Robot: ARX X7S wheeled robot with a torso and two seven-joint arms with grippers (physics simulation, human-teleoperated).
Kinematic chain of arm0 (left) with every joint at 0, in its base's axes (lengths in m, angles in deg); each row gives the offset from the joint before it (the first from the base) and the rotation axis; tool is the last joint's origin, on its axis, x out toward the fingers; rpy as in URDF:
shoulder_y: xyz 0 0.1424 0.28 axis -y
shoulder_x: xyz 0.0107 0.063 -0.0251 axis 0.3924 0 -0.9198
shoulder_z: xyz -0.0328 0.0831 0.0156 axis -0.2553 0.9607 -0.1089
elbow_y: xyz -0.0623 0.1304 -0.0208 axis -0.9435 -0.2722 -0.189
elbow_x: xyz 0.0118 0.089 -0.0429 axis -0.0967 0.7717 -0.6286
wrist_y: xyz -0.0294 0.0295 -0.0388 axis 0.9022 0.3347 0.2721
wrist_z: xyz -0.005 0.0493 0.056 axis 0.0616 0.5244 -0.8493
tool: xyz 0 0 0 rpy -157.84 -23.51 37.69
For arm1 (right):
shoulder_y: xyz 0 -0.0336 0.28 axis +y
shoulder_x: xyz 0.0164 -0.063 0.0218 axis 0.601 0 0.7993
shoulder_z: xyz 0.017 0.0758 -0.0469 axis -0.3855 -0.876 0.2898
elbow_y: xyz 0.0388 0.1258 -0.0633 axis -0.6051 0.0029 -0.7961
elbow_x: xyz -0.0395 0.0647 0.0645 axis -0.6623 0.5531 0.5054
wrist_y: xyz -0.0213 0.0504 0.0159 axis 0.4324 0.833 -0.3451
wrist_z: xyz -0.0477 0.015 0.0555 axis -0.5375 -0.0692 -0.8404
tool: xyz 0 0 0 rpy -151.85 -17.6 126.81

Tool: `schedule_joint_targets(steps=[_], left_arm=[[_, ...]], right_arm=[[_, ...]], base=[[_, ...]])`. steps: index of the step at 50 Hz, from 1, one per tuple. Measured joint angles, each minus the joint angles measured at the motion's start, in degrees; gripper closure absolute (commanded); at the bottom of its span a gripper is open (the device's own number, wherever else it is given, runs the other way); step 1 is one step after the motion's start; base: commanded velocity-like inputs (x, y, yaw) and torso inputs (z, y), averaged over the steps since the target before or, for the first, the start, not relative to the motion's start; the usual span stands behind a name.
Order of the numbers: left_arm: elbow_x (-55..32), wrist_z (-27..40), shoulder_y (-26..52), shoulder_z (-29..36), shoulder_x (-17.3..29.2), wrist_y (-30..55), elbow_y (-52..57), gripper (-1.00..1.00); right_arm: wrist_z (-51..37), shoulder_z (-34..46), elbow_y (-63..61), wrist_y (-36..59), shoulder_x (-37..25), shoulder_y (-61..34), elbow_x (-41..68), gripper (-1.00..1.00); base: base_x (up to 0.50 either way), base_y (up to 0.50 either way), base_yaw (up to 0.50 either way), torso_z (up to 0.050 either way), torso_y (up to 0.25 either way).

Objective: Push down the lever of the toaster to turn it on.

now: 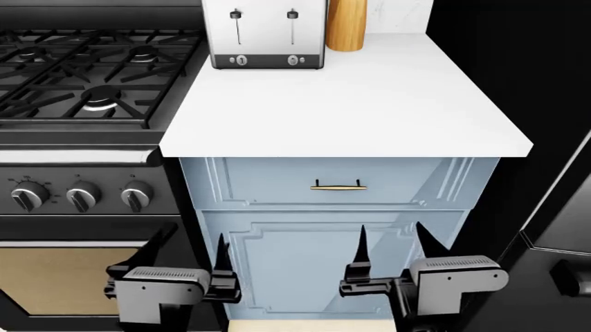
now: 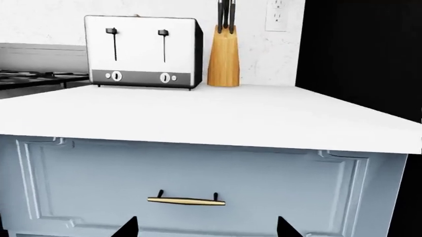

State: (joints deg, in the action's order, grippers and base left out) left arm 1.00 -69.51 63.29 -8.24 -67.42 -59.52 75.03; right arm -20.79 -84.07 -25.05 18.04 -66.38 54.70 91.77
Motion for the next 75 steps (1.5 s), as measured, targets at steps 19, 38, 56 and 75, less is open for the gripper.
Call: schedule_joint_targets(steps=[19, 38, 56, 75], left_arm=[[-1.68, 3.97, -1.09, -2.36, 3.85, 17.23, 27.52, -1.0], [-15.34, 29.61, 0.11, 3.66, 24.35, 14.77, 39.31, -1.0], [-20.36, 42.95, 0.94, 10.67, 35.41, 7.84, 39.99, -1.0], [-21.2, 45.68, 0.72, 12.25, 37.66, 4.84, 39.49, -1.0]], right_arm=[[-0.46, 0.52, -22.9, 20.34, -2.77, -4.94, 2.55, -1.0], [-1.37, -1.03, -35.49, 31.29, -4.33, -9.56, 5.79, -1.0], [-2.6, -0.2, -37.43, 28.77, -5.57, -8.71, 6.31, -1.0], [-3.66, 1.57, -37.81, 26.99, -6.71, -8.54, 6.65, -1.0]], base=[[0.0, 0.0, 0.0, 0.0, 0.0], [0.03, 0.0, 0.0, 0.0, 0.0], [0.34, 0.02, 0.0, 0.0, 0.0], [0.42, 0.27, 0.0, 0.0, 0.0]])
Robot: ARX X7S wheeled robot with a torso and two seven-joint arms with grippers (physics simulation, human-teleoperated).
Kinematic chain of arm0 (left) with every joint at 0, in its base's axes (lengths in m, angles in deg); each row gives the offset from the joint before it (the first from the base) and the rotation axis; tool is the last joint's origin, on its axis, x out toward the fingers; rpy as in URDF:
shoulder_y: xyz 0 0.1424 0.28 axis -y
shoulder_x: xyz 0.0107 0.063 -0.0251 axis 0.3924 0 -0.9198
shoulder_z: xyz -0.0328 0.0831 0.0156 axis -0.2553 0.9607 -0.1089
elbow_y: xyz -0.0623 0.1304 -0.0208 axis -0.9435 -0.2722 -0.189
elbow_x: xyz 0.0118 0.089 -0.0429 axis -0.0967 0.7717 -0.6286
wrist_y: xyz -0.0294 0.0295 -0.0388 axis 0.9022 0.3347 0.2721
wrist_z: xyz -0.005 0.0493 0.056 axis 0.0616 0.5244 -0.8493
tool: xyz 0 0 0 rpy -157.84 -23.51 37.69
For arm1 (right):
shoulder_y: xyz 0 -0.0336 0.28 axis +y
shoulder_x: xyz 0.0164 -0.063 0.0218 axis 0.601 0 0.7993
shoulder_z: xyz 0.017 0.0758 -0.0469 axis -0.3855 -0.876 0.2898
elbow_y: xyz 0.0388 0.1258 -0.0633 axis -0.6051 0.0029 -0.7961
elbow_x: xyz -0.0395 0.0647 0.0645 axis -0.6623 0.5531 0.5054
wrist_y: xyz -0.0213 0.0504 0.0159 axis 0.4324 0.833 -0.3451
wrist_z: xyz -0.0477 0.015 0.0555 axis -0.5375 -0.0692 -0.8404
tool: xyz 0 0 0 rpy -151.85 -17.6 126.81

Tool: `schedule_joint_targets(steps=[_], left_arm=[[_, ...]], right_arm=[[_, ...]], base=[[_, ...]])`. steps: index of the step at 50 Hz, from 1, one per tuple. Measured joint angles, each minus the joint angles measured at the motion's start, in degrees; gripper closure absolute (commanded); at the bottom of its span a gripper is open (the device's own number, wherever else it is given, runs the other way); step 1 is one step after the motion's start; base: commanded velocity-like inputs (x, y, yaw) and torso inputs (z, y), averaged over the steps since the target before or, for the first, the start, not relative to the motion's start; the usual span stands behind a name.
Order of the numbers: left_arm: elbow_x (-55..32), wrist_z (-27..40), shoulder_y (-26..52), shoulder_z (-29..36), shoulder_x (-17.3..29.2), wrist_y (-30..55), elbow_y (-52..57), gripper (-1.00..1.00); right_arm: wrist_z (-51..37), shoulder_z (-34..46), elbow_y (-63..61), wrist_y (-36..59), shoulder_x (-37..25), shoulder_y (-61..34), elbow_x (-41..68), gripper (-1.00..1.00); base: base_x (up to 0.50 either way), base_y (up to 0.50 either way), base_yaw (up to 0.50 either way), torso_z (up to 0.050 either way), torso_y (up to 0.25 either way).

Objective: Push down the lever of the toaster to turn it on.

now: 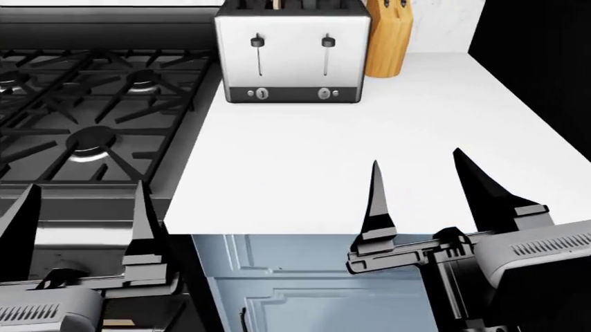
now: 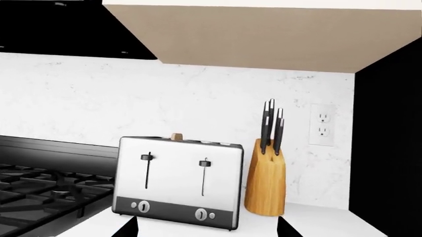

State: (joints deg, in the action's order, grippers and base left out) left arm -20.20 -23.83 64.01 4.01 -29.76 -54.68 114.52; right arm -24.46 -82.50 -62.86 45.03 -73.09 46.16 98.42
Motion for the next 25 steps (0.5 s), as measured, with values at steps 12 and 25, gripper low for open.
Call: schedule_joint_targets(steps=[12, 25], left_arm=[[-0.34, 0.74, 0.4, 0.59, 0.59, -0.34, -0.04, -1.0], [-0.28, 1.2, 0.42, 1.13, 0.99, -0.98, -0.28, -1.0]], right_arm=[[-0.68, 0.3, 0.28, -0.77, -0.58, 0.12, 0.52, -1.0], [-1.43, 0.45, 0.49, -1.25, -1.06, 0.32, 1.21, -1.0]], base=[[0.36, 0.29, 0.0, 0.0, 0.001], [0.22, 0.25, 0.0, 0.0, 0.0]])
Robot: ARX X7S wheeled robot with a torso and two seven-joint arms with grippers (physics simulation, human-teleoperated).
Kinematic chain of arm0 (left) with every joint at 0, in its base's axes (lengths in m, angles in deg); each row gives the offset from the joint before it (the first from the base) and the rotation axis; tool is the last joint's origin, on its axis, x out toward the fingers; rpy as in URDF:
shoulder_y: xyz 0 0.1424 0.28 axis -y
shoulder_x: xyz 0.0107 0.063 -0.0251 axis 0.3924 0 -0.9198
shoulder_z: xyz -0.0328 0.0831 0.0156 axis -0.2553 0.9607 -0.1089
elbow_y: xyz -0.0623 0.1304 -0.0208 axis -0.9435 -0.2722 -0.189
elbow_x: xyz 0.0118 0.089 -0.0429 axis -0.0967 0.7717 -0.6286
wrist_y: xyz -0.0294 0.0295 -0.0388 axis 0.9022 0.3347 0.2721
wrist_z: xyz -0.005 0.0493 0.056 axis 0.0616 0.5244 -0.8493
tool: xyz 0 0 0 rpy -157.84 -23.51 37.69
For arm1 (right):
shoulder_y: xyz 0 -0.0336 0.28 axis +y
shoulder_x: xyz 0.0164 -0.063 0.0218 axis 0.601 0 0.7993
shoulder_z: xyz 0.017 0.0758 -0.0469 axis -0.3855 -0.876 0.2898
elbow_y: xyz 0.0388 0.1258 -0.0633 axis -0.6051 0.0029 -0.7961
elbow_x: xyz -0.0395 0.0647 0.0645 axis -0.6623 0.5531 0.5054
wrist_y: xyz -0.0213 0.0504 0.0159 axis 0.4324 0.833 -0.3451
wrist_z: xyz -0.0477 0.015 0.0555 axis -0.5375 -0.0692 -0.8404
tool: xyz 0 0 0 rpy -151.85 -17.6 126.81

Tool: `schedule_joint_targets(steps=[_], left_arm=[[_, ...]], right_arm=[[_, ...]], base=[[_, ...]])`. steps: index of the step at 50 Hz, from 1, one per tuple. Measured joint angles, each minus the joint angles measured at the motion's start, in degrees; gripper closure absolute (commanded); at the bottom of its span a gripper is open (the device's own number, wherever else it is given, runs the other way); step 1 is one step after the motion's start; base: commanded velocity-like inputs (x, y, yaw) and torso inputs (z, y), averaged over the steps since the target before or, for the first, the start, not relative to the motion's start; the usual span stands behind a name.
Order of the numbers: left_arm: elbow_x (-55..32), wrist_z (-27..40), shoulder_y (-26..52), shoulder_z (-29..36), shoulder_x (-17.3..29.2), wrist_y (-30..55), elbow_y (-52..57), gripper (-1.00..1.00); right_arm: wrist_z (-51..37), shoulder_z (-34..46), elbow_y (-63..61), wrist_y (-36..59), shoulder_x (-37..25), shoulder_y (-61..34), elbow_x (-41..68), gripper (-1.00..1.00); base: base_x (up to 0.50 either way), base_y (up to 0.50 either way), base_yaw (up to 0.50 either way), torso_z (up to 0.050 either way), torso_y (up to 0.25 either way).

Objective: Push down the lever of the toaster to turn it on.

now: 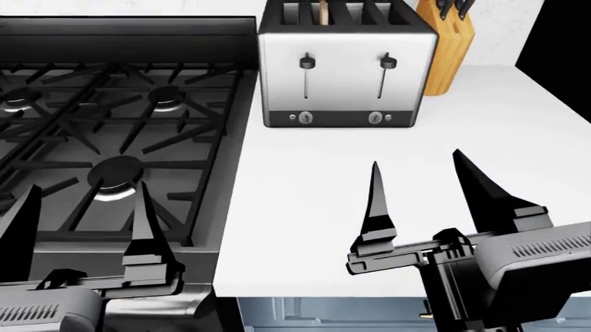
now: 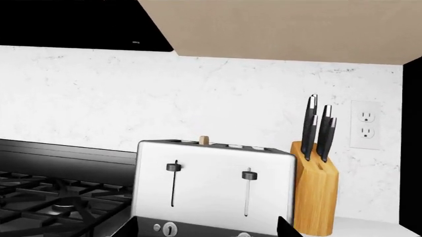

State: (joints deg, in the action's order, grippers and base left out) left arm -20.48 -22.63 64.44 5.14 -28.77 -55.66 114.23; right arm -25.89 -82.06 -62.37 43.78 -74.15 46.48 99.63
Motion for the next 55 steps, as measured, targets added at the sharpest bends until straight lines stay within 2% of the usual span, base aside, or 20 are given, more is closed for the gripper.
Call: schedule_joint_targets(steps=[26, 48, 55], left_arm=[[0.37, 0.51, 0.3, 1.14, 0.52, -0.52, -0.57, -1.0], [1.02, 0.37, 0.13, 2.02, 0.63, -1.58, -1.57, -1.0], [1.05, 0.42, -0.18, 1.99, 0.83, -2.03, -1.65, -1.0]], right_arm=[[-1.68, 1.27, 0.89, -1.21, -1.28, 0.06, 0.89, -1.0], [-3.22, 2.52, 1.55, -2.44, -2.24, -0.01, 2.13, -1.0], [-3.98, 3.32, 1.11, 1.1, -2.47, -2.16, 2.72, -1.0]], base=[[0.08, 0.17, 0.0, 0.0, 0.0], [0.17, 0.02, 0.0, 0.0, 0.0], [0.0, 0.0, 0.0, 0.0, 0.0]])
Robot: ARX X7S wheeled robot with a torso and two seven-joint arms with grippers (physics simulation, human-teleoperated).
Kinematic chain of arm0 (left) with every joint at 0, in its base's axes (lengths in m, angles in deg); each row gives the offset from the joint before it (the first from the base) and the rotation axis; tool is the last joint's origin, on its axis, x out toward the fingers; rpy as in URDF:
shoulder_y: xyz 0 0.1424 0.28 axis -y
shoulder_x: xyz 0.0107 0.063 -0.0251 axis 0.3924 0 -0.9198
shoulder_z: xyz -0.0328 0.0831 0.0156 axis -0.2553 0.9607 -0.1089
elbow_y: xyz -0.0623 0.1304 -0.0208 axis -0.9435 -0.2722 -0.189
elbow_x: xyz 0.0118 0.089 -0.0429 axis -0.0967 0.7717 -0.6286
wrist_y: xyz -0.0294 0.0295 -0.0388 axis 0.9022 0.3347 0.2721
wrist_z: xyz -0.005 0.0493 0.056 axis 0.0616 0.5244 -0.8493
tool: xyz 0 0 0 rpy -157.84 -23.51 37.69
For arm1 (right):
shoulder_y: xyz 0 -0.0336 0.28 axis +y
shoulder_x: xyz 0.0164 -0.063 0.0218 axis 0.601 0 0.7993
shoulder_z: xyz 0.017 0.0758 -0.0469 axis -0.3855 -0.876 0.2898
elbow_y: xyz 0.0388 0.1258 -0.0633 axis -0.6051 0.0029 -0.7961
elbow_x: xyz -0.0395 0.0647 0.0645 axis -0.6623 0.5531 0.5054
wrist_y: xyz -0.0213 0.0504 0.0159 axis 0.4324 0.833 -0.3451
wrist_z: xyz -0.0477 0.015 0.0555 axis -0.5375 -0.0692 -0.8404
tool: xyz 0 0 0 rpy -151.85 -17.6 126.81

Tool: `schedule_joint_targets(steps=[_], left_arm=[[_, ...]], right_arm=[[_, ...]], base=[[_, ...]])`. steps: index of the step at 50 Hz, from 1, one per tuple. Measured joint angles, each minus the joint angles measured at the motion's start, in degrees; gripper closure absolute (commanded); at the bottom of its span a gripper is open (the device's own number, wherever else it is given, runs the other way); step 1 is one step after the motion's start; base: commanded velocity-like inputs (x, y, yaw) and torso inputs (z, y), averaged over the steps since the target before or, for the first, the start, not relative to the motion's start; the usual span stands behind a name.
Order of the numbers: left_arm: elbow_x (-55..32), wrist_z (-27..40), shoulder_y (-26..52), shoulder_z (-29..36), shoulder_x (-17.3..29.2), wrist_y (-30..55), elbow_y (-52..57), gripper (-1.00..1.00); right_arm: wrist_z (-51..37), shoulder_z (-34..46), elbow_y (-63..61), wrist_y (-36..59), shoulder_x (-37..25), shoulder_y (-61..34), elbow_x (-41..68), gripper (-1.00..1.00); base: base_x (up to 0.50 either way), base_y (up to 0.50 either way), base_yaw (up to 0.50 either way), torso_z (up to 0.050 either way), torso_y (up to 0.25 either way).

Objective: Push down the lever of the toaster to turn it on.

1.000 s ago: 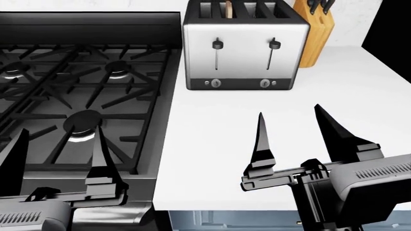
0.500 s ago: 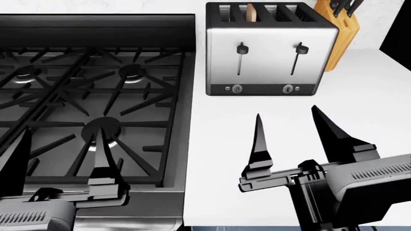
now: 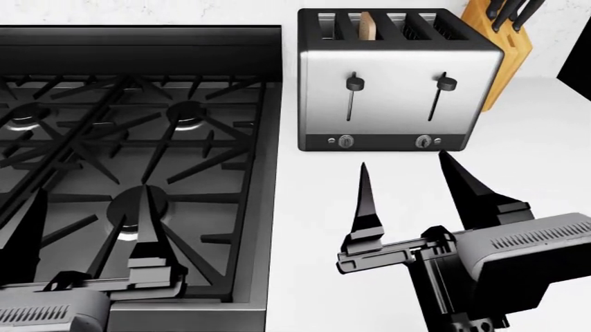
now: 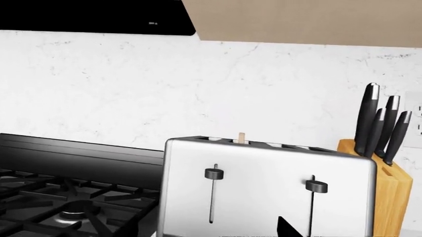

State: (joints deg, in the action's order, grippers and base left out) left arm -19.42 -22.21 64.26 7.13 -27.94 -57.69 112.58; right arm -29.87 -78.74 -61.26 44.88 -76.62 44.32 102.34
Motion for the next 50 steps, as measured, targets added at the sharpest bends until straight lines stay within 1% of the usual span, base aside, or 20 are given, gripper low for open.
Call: schedule_joint_targets(steps=[7, 16, 24, 35, 50], left_arm=[[0.1, 0.04, -0.32, 0.0, 0.16, -0.47, -0.14, -1.0], [0.09, -0.02, -0.56, -0.01, 0.27, -1.1, -0.49, -1.0], [-0.04, 0.0, -0.83, -0.23, 0.46, -1.69, -0.72, -1.0], [-0.19, 0.04, -1.19, -0.49, 0.72, -2.36, -1.0, -1.0], [-0.4, 0.26, -1.65, -0.85, 1.22, -2.94, -0.94, -1.0]], right_arm=[[-0.59, -1.0, -0.97, 9.6, 0.5, -6.26, 3.27, -1.0], [-1.22, -2.99, -0.39, 25.07, 2.1, -18.97, 8.56, -1.0], [-1.43, -3.08, 2.77, 33.86, 3.59, -29.07, 11.34, -1.0], [-1.49, -2.01, 8.32, 39.68, 5.26, -39.68, 13.09, -1.0], [-1.45, 0.28, 17.65, 41.15, 6.76, -49.1, 13.3, -1.0]], base=[[0.0, 0.0, 0.0, 0.0, 0.0], [0.0, 0.0, 0.0, 0.0, 0.0], [0.0, 0.0, 0.0, 0.0, 0.0], [0.0, 0.0, 0.0, 0.0, 0.0], [0.0, 0.0, 0.0, 0.0, 0.0]])
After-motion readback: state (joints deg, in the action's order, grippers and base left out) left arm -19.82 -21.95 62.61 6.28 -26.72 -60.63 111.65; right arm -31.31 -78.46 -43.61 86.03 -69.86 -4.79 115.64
